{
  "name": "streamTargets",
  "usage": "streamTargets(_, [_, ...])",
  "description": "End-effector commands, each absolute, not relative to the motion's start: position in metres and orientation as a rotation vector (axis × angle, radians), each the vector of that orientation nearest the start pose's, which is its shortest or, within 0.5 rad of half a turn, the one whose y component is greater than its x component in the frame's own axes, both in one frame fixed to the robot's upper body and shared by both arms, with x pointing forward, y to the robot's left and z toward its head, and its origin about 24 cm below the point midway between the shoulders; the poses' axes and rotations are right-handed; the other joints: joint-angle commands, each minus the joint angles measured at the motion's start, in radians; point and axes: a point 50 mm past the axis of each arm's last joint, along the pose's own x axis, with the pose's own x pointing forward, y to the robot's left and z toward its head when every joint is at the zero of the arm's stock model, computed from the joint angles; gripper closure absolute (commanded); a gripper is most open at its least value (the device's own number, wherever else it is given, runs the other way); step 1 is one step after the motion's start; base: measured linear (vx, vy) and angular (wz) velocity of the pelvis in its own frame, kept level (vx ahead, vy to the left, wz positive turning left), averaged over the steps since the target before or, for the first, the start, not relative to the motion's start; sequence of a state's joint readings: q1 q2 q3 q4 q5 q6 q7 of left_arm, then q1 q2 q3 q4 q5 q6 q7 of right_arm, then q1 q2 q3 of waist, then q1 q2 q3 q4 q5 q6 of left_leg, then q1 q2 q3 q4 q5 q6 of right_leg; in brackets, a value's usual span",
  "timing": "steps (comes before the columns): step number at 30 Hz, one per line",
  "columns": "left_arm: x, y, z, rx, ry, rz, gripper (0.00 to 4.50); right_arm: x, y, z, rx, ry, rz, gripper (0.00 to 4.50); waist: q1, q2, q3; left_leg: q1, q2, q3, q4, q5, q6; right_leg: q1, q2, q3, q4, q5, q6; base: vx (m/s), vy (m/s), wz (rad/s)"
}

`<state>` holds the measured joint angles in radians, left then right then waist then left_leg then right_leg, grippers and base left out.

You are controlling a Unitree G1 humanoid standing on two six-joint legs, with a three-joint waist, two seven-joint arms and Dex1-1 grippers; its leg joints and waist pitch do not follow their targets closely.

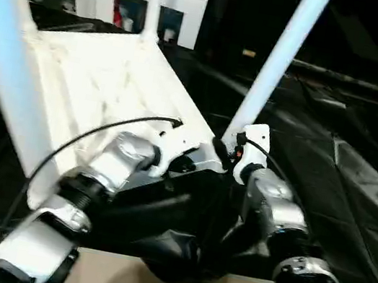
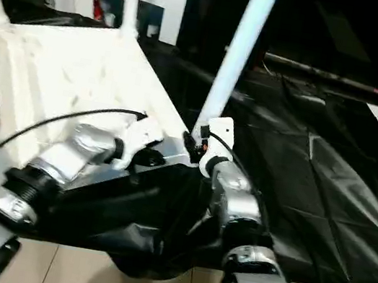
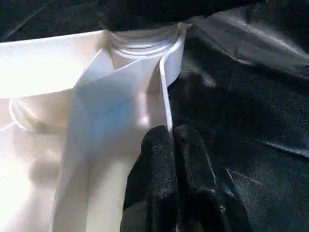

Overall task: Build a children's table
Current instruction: Rotate leg to tighten

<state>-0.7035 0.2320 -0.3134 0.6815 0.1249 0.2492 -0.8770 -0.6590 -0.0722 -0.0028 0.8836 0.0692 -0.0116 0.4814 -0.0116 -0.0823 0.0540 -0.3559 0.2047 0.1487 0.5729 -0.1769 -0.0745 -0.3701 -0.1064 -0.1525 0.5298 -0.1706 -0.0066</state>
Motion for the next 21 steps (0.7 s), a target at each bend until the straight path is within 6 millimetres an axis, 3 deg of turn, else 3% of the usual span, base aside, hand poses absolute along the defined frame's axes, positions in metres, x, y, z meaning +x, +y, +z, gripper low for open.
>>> streamTargets(1, [0.33, 0.091, 0.041, 0.499, 0.521, -1.18, 4.5, 0.344, -0.095, 0.034, -0.031, 0.247, 0.734, 1.38, 0.002, 0.013, -0.047, 0.012, 0.036, -0.02, -0.087, -0.528, -0.039, 0.01, -0.077, 0.057, -0.074, -0.556, -0.095, 0.0, 0.0, 0.0])
streamTargets(3, [0.323, 0.109, 0.045, 0.523, 0.521, -1.285, 4.5, 0.334, -0.116, 0.034, -0.131, 0.256, 0.9, 1.38, 0.015, 0.012, -0.05, 0.006, 0.04, -0.008, -0.086, -0.457, -0.021, 0.009, -0.074, 0.073, -0.058, -0.481, -0.125, 0.0, 0.0, 0.0])
streamTargets(4, [0.322, 0.112, 0.045, 0.526, 0.521, -1.299, 4.5, 0.332, -0.12, 0.034, -0.144, 0.258, 0.921, 1.38, 0.022, 0.01, -0.054, 0.003, 0.041, -0.008, -0.086, -0.433, -0.015, 0.015, -0.074, 0.074, -0.053, -0.451, -0.13, 0.0, 0.0, 0.0])
streamTargets(6, [0.321, 0.117, 0.046, 0.542, 0.528, -1.31, 4.5, 0.329, -0.128, 0.034, -0.165, 0.268, 0.962, 1.38, 0.035, 0.007, -0.054, 0.009, 0.041, 0.01, -0.081, -0.374, 0.002, 0.004, -0.064, 0.087, -0.037, -0.351, -0.174, 0.057, -0.035, 0.06])
streamTargets(8, [0.32, 0.129, 0.044, 0.596, 0.567, -1.308, 4.5, 0.323, -0.142, 0.036, -0.195, 0.284, 1.016, 1.38, 0.048, 0.003, -0.054, 0.017, 0.038, 0.023, -0.075, -0.37, 0.012, -0.004, -0.057, 0.099, -0.03, -0.362, -0.18, 0.059, -0.045, 0.13])
streamTargets(10, [0.319, 0.134, 0.043, 0.622, 0.58, -1.299, 4.5, 0.322, -0.148, 0.038, -0.202, 0.285, 1.024, 1.38, 0.055, 0.001, -0.063, 0.009, 0.04, 0.026, -0.073, -0.305, 0.02, 0.006, -0.056, 0.105, -0.013, -0.302, -0.193, 0.059, -0.038, 0.08])
streamTargets(12, [0.321, 0.135, 0.043, 0.588, 0.568, -1.266, 4.5, 0.322, -0.153, 0.04, -0.2, 0.281, 1.021, 1.38, 0.06, 0.008, -0.065, 0.002, 0.039, 0.029, -0.072, -0.205, 0.029, 0.014, -0.05, 0.106, 0.006, -0.158, -0.225, 0.054, -0.021, -0.04])
streamTargets(14, [0.321, 0.135, 0.043, 0.574, 0.56, -1.268, 4.5, 0.322, -0.154, 0.041, -0.198, 0.277, 1.023, 1.38, 0.063, 0.008, -0.066, 0.001, 0.038, 0.029, -0.071, -0.195, 0.027, 0.018, -0.047, 0.108, 0.009, -0.141, -0.232, 0.0, 0.0, 0.0])
streamTargets(16, [0.32, 0.136, 0.041, 0.578, 0.574, -1.279, 3.94, 0.321, -0.155, 0.041, -0.198, 0.277, 1.029, 1.37, 0.066, 0.007, -0.065, 0.008, 0.037, 0.031, -0.07, -0.218, 0.022, 0.014, -0.045, 0.11, 0.005, -0.16, -0.233, 0.0, 0.0, 0.0])
streamTargets(19, [0.32, 0.138, 0.039, 0.559, 0.588, -1.283, 3.91, 0.32, -0.155, 0.042, -0.197, 0.275, 1.037, 1.37, 0.066, 0.005, -0.062, 0.008, 0.036, 0.031, -0.073, -0.264, 0.011, 0.014, -0.044, 0.113, -0.003, -0.235, -0.212, 0.0, 0.0, 0.0])
streamTargets(21, [0.321, 0.142, 0.036, 0.601, 0.611, -1.263, 3.61, 0.319, -0.155, 0.042, -0.195, 0.274, 1.043, 1.37, 0.067, 0.007, -0.061, 0.011, 0.036, 0.03, -0.074, -0.284, 0.005, 0.011, -0.045, 0.113, -0.009, -0.281, -0.196, 0.0, 0.0, 0.0])
